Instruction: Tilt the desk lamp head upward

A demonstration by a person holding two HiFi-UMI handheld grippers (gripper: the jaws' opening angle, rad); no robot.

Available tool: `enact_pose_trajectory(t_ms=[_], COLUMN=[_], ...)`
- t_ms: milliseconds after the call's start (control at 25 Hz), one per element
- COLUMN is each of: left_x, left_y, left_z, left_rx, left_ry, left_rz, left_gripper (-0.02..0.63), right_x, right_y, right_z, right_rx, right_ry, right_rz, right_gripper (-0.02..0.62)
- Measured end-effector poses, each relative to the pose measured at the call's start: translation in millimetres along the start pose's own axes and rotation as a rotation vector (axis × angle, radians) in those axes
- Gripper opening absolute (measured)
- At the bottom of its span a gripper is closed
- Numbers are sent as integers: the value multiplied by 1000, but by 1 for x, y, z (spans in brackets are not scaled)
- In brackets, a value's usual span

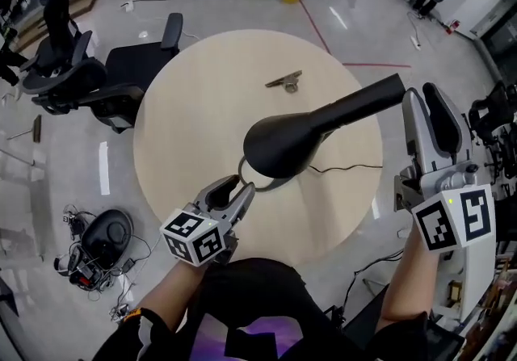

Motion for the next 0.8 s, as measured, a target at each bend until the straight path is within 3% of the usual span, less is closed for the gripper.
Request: enact_pose_trajectory(t_ms=[200,480,800], left_x=[-9,-10,-11], left_y=[-12,-25,-43], left_z=[9,-1,-7], left_rx=[-3,-73,-82], left_ry=[-10,57,110], left_rz=[-61,-36,-124], left_gripper=[192,192,192], right_x=[-14,-33,-38], right_y=[-15,-43,-55], right_z=[9,-8,-20], right_rx=[51,72,70], right_ry=[48,39,38], right_rz=[13,123,227], right_gripper=[110,110,110])
Point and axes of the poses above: the fingertips, and each gripper's own axes: y backward along the fingers, x to its left, z out of its top, the point moved 7 cm from there along y, backward along the fingers, and after that the axes turned 4 degrees about -z, right-handed, at the moved point
